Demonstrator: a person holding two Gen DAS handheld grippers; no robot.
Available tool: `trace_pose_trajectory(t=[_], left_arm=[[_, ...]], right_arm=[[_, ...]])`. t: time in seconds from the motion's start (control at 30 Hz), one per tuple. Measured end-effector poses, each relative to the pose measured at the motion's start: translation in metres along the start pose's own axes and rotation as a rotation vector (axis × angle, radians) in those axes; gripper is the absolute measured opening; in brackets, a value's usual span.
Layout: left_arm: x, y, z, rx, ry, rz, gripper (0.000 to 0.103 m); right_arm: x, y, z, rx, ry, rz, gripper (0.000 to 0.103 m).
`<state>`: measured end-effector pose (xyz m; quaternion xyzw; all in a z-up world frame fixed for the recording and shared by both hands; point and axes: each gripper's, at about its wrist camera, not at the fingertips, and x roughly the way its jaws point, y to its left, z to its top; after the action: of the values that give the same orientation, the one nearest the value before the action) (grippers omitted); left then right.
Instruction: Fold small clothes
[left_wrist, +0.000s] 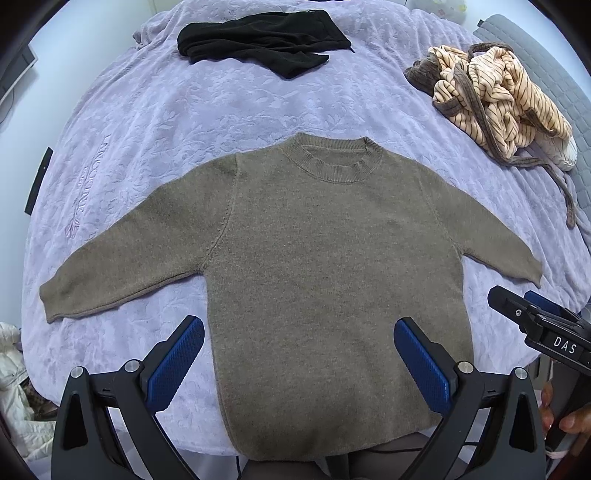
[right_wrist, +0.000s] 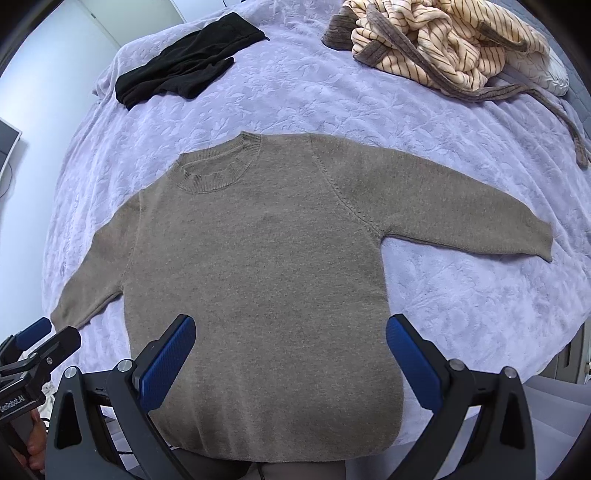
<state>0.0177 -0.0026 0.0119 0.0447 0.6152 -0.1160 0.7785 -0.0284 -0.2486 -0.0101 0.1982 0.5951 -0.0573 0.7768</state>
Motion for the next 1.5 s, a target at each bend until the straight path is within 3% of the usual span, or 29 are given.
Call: trace_pose_trajectory(t=[1.5], left_arm=[[0.01, -0.005, 0.001, -0.027, 0.036, 0.073, 0.103]], right_arm=[[0.01, -0.006, 0.011, -0.033, -0.001, 0.014, 0.103]])
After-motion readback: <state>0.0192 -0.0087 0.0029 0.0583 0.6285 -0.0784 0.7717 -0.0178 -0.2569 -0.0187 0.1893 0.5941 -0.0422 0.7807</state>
